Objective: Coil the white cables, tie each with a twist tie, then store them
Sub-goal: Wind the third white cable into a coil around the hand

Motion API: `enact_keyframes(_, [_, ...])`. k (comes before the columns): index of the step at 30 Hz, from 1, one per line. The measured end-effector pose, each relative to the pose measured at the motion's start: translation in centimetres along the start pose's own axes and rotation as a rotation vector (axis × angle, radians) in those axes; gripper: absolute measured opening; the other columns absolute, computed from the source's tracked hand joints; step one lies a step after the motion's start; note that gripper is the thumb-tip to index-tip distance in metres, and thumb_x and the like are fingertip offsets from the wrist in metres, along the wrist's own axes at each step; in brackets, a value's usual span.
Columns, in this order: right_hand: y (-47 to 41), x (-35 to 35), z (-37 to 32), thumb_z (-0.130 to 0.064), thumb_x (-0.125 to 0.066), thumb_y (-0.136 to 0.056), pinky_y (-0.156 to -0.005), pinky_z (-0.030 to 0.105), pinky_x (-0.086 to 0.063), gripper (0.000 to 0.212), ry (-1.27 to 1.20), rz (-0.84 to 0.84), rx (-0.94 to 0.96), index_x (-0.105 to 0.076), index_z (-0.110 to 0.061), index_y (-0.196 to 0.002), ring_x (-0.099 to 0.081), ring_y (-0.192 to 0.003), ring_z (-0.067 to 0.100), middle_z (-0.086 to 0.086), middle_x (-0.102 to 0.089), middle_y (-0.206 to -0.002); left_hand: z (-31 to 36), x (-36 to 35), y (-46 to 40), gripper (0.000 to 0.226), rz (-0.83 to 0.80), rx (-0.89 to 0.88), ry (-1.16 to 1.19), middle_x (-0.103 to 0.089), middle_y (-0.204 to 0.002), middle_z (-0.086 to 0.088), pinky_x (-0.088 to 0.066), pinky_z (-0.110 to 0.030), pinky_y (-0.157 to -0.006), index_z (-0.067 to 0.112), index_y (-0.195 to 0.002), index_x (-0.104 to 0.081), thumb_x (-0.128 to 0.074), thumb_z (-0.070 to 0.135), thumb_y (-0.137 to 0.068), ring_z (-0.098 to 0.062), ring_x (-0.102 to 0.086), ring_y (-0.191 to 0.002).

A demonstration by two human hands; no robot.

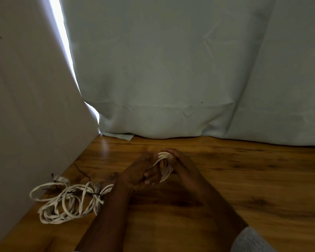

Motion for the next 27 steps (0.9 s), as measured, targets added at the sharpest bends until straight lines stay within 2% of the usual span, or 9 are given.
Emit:
enact_keyframes(4, [-0.2, -0.3, 0.1, -0.025, -0.052, -0.105, -0.089, 0.033, -0.055, 0.021, 0.178, 0.04, 0.092, -0.062, -0.024, -0.123, -0.066, -0.104, 0.008, -0.007, -0.069, -0.112, 0.5, 1.2, -0.6, 0.049, 0.161, -0.064, -0.107, -0.041, -0.04, 0.001, -0.042, -0.024, -0.05, 0.003, -0.076, -0.067, -0.074, 0.052, -0.08, -0.012, -0.045, -0.035])
enact_keyframes(8, [-0.3, -0.2, 0.9, -0.023, -0.049, -0.105, -0.087, 0.029, -0.054, 0.018, 0.043, 0.135, 0.008, -0.064, -0.022, -0.116, -0.067, -0.1, 0.01, -0.004, -0.071, -0.107, 1.2, 2.3, -1.2, 0.04, 0.365, -0.13, -0.27, -0.051, -0.051, -0.006, -0.043, -0.025, -0.05, 0.009, -0.076, -0.072, -0.065, 0.048, -0.084, -0.016, -0.05, -0.044])
enact_keyframes(12, [-0.7, 0.9, 1.4, -0.017, -0.049, -0.106, -0.08, 0.032, -0.053, 0.018, -0.003, 0.232, 0.014, -0.066, -0.02, -0.102, -0.067, -0.091, 0.015, -0.001, -0.072, -0.097, 0.3, 0.7, -0.8, 0.026, 0.173, 0.016, -0.139, -0.057, -0.089, -0.018, -0.056, -0.035, -0.078, 0.015, -0.093, -0.079, -0.056, 0.027, -0.094, -0.027, -0.061, -0.082])
enact_keyframes(14, [-0.7, 1.2, 1.4, -0.018, -0.047, -0.107, -0.079, 0.029, -0.052, 0.018, 0.071, 0.242, 0.026, -0.064, -0.022, -0.102, -0.067, -0.089, 0.011, -0.004, -0.07, -0.096, -0.2, 0.1, -0.4, 0.024, 0.119, 0.08, -0.017, -0.066, -0.095, -0.018, -0.057, -0.035, -0.084, 0.01, -0.096, -0.078, -0.057, 0.02, -0.09, -0.024, -0.068, -0.087])
enact_keyframes(16, [-0.7, 1.0, 1.1, -0.019, -0.044, -0.108, -0.078, 0.023, -0.05, 0.018, 0.141, 0.227, 0.058, -0.061, -0.024, -0.104, -0.066, -0.089, 0.007, -0.007, -0.069, -0.096, -0.2, 0.1, -0.3, 0.025, 0.108, 0.091, 0.012, -0.072, -0.09, -0.014, -0.058, -0.036, -0.082, 0.004, -0.099, -0.074, -0.057, 0.019, -0.091, -0.022, -0.07, -0.084])
enact_keyframes(19, [-0.9, 0.4, 0.7, -0.018, -0.042, -0.108, -0.076, 0.015, -0.047, 0.018, 0.212, 0.225, 0.073, -0.059, -0.024, -0.107, -0.063, -0.089, 0.0, -0.01, -0.067, -0.098, 0.4, -0.4, -0.3, 0.025, 0.069, 0.057, -0.012, -0.061, -0.068, -0.009, -0.056, -0.034, -0.074, 0.003, -0.091, -0.071, -0.057, 0.024, -0.092, -0.023, -0.064, -0.069])
enact_keyframes(21, [-1.0, 0.6, 0.6, -0.015, -0.043, -0.107, -0.074, 0.013, -0.046, 0.019, 0.218, 0.253, 0.07, -0.061, -0.022, -0.106, -0.062, -0.086, -0.002, -0.009, -0.068, -0.097, 0.2, 0.0, -0.5, 0.024, 0.146, 0.04, 0.012, -0.058, -0.062, -0.006, -0.054, -0.03, -0.066, 0.003, -0.086, -0.071, -0.057, 0.021, -0.092, -0.02, -0.06, -0.06])
enact_keyframes(25, [-0.9, 1.0, 1.5, -0.019, -0.046, -0.106, -0.076, 0.027, -0.049, 0.02, -0.01, 0.256, -0.025, -0.065, -0.021, -0.1, -0.064, -0.084, 0.007, -0.007, -0.07, -0.091, -0.2, -0.2, -1.1, 0.022, 0.272, -0.006, 0.022, -0.048, -0.053, 0.002, -0.043, -0.026, -0.056, 0.007, -0.081, -0.071, -0.056, 0.02, -0.09, -0.01, -0.046, -0.045])
enact_keyframes(27, [-0.6, 0.6, 1.1, -0.03, -0.041, -0.108, -0.073, 0.036, -0.049, 0.026, -0.037, 0.252, -0.014, -0.062, -0.02, -0.096, -0.062, -0.08, 0.015, 0.003, -0.067, -0.087, 0.2, -1.0, -0.8, 0.03, 0.341, -0.037, -0.07, -0.047, -0.049, 0.007, -0.036, -0.025, -0.053, 0.016, -0.069, -0.071, -0.057, 0.027, -0.093, -0.005, -0.042, -0.041])
Point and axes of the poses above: each hand's wrist, its own y-axis away from the middle knuckle, its own x-axis out of the back of the hand, z = x × y, the point moved 8 cm from there along -y, towards the middle knuckle
